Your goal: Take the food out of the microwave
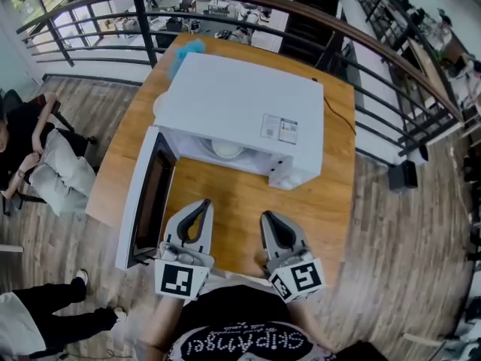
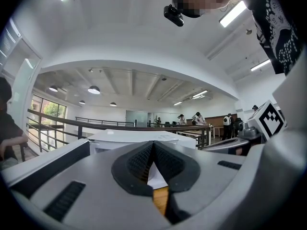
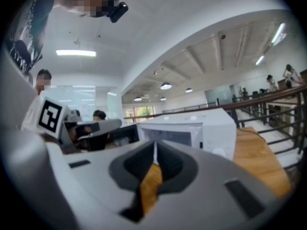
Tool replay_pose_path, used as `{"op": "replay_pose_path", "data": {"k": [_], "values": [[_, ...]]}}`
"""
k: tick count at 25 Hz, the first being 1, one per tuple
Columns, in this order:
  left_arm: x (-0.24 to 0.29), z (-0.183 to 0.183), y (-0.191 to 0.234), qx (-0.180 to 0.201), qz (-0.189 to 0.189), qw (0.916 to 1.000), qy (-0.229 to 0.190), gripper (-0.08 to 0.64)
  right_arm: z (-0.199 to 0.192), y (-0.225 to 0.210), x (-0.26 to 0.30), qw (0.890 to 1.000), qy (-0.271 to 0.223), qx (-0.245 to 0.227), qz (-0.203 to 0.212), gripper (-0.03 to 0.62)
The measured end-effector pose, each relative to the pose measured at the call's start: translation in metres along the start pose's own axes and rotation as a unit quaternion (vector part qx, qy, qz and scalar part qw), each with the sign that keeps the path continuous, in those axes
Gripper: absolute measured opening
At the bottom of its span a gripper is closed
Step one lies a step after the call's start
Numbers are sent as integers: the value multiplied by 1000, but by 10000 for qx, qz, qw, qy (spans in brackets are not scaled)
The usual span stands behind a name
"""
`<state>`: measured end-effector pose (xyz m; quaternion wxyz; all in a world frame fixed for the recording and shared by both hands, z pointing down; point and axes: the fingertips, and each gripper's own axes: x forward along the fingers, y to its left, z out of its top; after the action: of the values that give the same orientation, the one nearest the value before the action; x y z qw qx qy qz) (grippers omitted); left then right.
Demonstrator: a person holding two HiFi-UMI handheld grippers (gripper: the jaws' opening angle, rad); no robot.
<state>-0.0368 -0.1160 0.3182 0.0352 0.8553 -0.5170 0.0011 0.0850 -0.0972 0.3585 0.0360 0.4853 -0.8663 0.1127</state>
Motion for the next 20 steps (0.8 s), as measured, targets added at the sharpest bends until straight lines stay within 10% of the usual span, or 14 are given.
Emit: {"op": "replay_pose_path", "data": {"k": [20], "values": [[8, -10, 22, 10, -320, 9992, 236, 32, 8, 12, 18, 9996, -42, -20, -269, 40]]}}
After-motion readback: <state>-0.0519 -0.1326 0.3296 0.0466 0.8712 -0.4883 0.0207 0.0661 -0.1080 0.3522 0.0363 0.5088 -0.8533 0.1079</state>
